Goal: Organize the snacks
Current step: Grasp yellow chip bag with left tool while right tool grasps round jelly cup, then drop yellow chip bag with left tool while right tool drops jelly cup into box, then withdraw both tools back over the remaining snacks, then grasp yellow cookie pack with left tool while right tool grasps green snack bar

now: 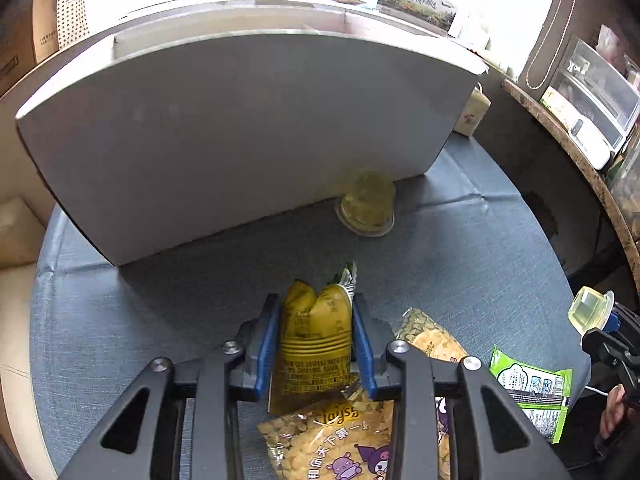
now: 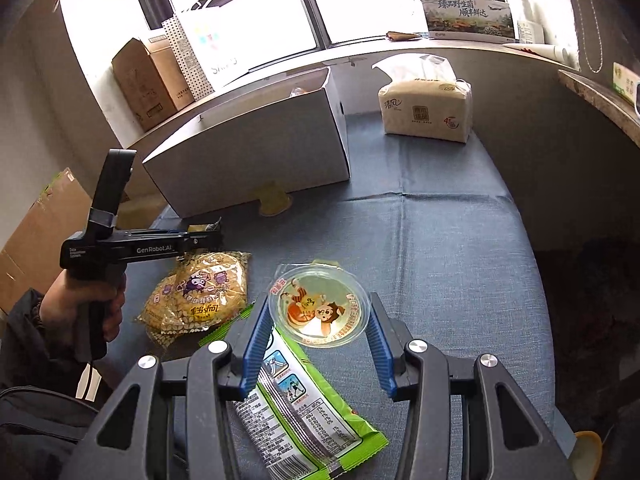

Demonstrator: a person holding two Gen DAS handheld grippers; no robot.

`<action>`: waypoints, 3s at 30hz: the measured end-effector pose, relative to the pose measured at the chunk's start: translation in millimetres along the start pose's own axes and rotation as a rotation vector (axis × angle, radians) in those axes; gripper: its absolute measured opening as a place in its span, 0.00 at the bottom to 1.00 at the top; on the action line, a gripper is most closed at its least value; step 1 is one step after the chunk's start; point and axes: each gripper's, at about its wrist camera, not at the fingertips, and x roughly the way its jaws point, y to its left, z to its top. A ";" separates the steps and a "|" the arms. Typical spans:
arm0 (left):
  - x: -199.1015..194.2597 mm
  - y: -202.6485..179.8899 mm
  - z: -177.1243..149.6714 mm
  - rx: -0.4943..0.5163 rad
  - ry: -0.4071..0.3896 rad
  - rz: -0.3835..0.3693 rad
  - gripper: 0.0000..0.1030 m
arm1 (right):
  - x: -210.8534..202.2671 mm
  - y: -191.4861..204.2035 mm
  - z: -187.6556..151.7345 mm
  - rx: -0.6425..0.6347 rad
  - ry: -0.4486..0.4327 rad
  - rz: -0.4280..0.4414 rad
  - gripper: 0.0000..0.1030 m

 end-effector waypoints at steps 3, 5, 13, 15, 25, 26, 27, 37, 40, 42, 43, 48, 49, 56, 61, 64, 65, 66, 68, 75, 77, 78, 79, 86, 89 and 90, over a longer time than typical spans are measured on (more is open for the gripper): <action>-24.9 8.3 -0.3 -0.003 -0.087 0.012 0.36 | 1.0 5.0 0.3 -0.015 0.002 0.001 0.48; -44.7 13.5 -2.4 -0.005 -0.141 0.006 0.36 | 0.6 9.3 1.3 -0.023 0.000 0.006 0.48; -118.0 27.0 6.0 -0.025 -0.339 -0.060 0.36 | 0.6 45.3 39.4 -0.093 -0.045 0.093 0.48; -129.6 30.2 14.8 -0.020 -0.375 -0.056 0.36 | -0.4 58.4 60.0 -0.118 -0.073 0.122 0.48; -136.7 47.1 100.8 -0.010 -0.452 -0.021 0.36 | 32.6 120.3 185.9 -0.172 -0.167 0.193 0.48; -131.9 49.3 110.8 -0.013 -0.451 -0.008 0.36 | 42.7 122.3 199.7 -0.166 -0.168 0.189 0.48; -126.1 52.0 119.4 -0.019 -0.440 -0.007 0.36 | 52.5 125.2 210.4 -0.165 -0.165 0.173 0.48; -73.0 71.0 156.9 -0.012 -0.323 0.049 0.41 | 133.3 119.2 256.3 -0.120 -0.079 0.092 0.49; -65.2 74.6 155.1 -0.025 -0.289 0.091 0.81 | 142.3 113.6 256.6 -0.115 -0.069 0.067 0.93; -65.7 80.8 149.2 -0.046 -0.296 0.118 1.00 | 142.7 107.8 255.0 -0.103 -0.079 0.013 1.00; -66.1 84.1 146.2 -0.056 -0.295 0.111 1.00 | 141.2 103.6 253.6 -0.098 -0.081 -0.013 1.00; -72.2 93.4 134.6 -0.096 -0.283 0.088 1.00 | 128.3 89.8 250.1 -0.074 -0.110 -0.022 1.00; -75.9 93.1 132.4 -0.097 -0.288 0.088 1.00 | 123.8 88.9 249.2 -0.072 -0.112 -0.026 1.00; -118.3 79.7 110.4 -0.086 -0.346 0.021 1.00 | 74.4 81.4 228.1 -0.057 -0.181 0.031 1.00; -148.2 57.3 78.6 -0.017 -0.404 0.034 1.00 | 23.9 69.0 190.3 -0.034 -0.220 0.085 1.00; -157.0 48.4 53.7 -0.030 -0.403 -0.028 1.00 | -4.1 53.8 160.5 -0.020 -0.251 0.104 1.00; -158.5 44.8 44.9 -0.026 -0.399 -0.043 1.00 | -12.1 48.0 149.2 -0.020 -0.249 0.102 1.00; -159.8 40.0 35.4 -0.018 -0.395 -0.043 1.00 | -17.9 42.4 138.7 -0.018 -0.243 0.095 1.00; -161.1 30.1 14.6 -0.005 -0.389 -0.053 1.00 | -27.8 30.6 116.4 -0.002 -0.224 0.066 1.00; -156.8 1.7 -41.7 0.016 -0.343 -0.145 1.00 | -43.6 -0.2 32.0 0.058 -0.136 0.021 1.00; -156.8 -3.6 -46.3 0.034 -0.335 -0.144 1.00 | -43.0 -4.4 16.0 0.056 -0.106 0.003 1.00; -157.5 -5.1 -47.9 0.045 -0.335 -0.149 1.00 | -42.5 -4.9 10.7 0.050 -0.096 -0.001 1.00; -157.6 -7.0 -48.7 0.058 -0.331 -0.154 1.00 | -42.2 -4.8 5.5 0.043 -0.087 -0.001 1.00; -128.7 -35.0 -39.0 0.260 -0.191 -0.158 1.00 | -28.7 4.9 -1.1 -0.021 -0.027 -0.033 1.00; -105.4 -50.2 -32.7 0.354 -0.097 -0.169 1.00 | -31.6 11.1 -5.5 -0.055 -0.024 -0.034 1.00; -96.3 -54.8 -31.7 0.384 -0.062 -0.183 1.00 | -32.8 12.6 -7.2 -0.067 -0.022 -0.037 1.00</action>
